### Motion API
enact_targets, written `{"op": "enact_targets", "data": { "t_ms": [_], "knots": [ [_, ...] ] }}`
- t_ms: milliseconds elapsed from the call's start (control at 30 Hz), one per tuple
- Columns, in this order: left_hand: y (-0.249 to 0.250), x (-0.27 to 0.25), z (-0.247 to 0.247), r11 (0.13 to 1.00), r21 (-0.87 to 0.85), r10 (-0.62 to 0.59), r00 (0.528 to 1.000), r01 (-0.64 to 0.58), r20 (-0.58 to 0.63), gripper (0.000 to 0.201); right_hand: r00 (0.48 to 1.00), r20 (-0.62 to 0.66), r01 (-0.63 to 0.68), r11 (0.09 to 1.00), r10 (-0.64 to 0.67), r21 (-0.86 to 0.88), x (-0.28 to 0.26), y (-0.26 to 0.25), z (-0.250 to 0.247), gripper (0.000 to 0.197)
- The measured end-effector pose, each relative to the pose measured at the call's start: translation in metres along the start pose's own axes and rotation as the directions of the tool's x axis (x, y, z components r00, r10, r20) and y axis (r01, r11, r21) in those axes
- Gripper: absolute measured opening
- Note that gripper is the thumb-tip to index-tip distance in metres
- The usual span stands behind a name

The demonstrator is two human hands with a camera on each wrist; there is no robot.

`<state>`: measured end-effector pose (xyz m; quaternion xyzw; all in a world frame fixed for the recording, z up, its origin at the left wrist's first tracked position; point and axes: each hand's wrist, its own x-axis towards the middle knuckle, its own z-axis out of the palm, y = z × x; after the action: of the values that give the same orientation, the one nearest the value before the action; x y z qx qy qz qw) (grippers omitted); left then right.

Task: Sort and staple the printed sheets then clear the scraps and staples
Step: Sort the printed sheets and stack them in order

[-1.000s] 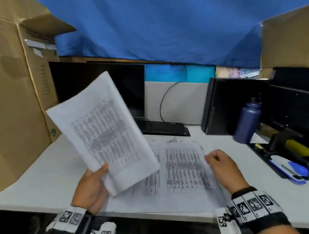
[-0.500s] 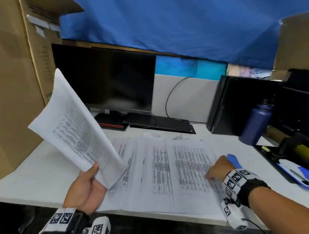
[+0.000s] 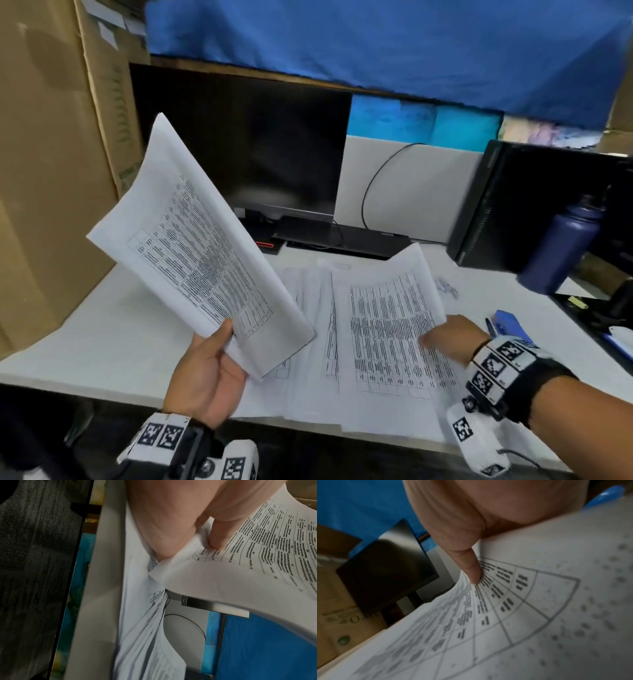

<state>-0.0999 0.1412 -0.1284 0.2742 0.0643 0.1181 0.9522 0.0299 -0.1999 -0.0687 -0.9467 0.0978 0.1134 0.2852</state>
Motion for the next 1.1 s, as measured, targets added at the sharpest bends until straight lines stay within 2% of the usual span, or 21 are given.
{"op": "enact_targets", "data": {
  "t_ms": [67, 100, 133, 233, 267, 333, 367, 433, 500, 600, 667, 767, 867, 933, 1000, 1033, 1067, 1100],
  "knots": [
    [0.000, -0.001, -0.001, 1.000, 0.006, 0.010, 1.000, -0.010, 0.003, 0.042, 1.000, 0.027, -0.005, 1.000, 0.005, 0.020, -0.004, -0.008, 0.007, 0.032],
    [0.000, -0.002, -0.002, 1.000, 0.009, 0.014, 1.000, -0.014, 0.005, 0.042, 1.000, 0.022, 0.023, 0.998, -0.022, -0.065, -0.002, -0.006, 0.010, 0.033],
    [0.000, -0.003, -0.002, 1.000, 0.006, 0.018, 1.000, -0.018, 0.000, 0.042, 0.999, 0.029, -0.026, 0.997, 0.028, -0.072, -0.002, -0.009, 0.014, 0.032],
    [0.000, -0.006, -0.001, 0.999, -0.032, 0.029, 0.999, -0.030, -0.034, 0.040, 0.999, -0.008, -0.032, 0.981, 0.031, -0.191, 0.002, -0.016, 0.025, 0.022],
    [0.000, -0.007, 0.000, 0.999, -0.029, 0.033, 0.999, -0.034, -0.039, 0.039, 1.000, -0.005, -0.026, 0.979, 0.026, -0.203, 0.008, -0.017, 0.029, 0.024],
    [-0.001, -0.009, 0.004, 0.999, -0.005, 0.033, 0.999, -0.033, -0.041, 0.036, 0.998, -0.022, -0.065, 0.986, 0.062, -0.152, 0.007, -0.020, 0.032, 0.019],
    [-0.001, -0.010, 0.006, 0.999, -0.003, 0.033, 0.999, -0.033, -0.037, 0.036, 0.997, -0.068, -0.046, 0.989, 0.037, -0.138, 0.007, -0.020, 0.033, 0.018],
    [-0.001, -0.009, 0.008, 1.000, -0.003, 0.027, 0.999, -0.028, -0.038, 0.038, 0.986, -0.161, -0.054, 0.995, 0.040, -0.083, 0.009, -0.019, 0.033, 0.040],
    [0.000, -0.008, 0.008, 1.000, -0.005, 0.023, 0.999, -0.024, -0.042, 0.041, 0.986, -0.157, -0.060, 0.998, 0.054, -0.034, 0.004, -0.022, 0.026, 0.046],
    [0.001, -0.007, 0.007, 1.000, 0.006, 0.013, 0.998, -0.013, -0.054, 0.043, 0.996, -0.089, 0.035, 0.999, -0.033, 0.024, -0.005, -0.024, 0.007, 0.027],
    [0.002, -0.007, 0.007, 1.000, 0.005, 0.003, 0.998, -0.003, -0.070, 0.044, 0.980, -0.151, 0.150, 0.981, -0.131, 0.119, -0.014, -0.019, -0.011, 0.020],
    [0.003, -0.008, 0.014, 0.999, 0.042, -0.004, 0.997, 0.007, -0.072, 0.042, 0.918, -0.345, 0.293, 0.919, -0.194, 0.263, -0.039, -0.015, -0.043, 0.020],
    [0.006, -0.009, 0.028, 0.989, 0.136, 0.073, 0.994, -0.061, -0.084, 0.040, 0.818, -0.537, 0.445, 0.818, -0.206, 0.364, -0.058, -0.008, -0.079, 0.013],
    [0.007, -0.009, 0.042, 0.965, 0.244, 0.125, 0.988, -0.099, -0.092, 0.039, 0.773, -0.608, 0.519, 0.732, -0.181, 0.442, -0.068, 0.000, -0.103, 0.016],
    [0.008, -0.009, 0.050, 0.916, 0.382, 0.176, 0.979, -0.124, -0.104, 0.037, 0.765, -0.622, 0.547, 0.678, -0.166, 0.491, -0.067, 0.018, -0.124, 0.035],
    [0.009, -0.010, 0.055, 0.877, 0.461, 0.200, 0.975, -0.134, -0.097, 0.037, 0.792, -0.598, 0.502, 0.689, -0.123, 0.524, -0.049, 0.040, -0.128, 0.051],
    [0.008, -0.011, 0.060, 0.831, 0.537, 0.225, 0.971, -0.145, -0.085, 0.036, 0.811, -0.573, 0.498, 0.655, -0.119, 0.569, -0.036, 0.057, -0.132, 0.065],
    [0.006, -0.011, 0.064, 0.782, 0.602, 0.250, 0.966, -0.160, -0.068, 0.034, 0.841, -0.527, 0.491, 0.586, -0.124, 0.645, -0.031, 0.067, -0.129, 0.067]
  ]
}}
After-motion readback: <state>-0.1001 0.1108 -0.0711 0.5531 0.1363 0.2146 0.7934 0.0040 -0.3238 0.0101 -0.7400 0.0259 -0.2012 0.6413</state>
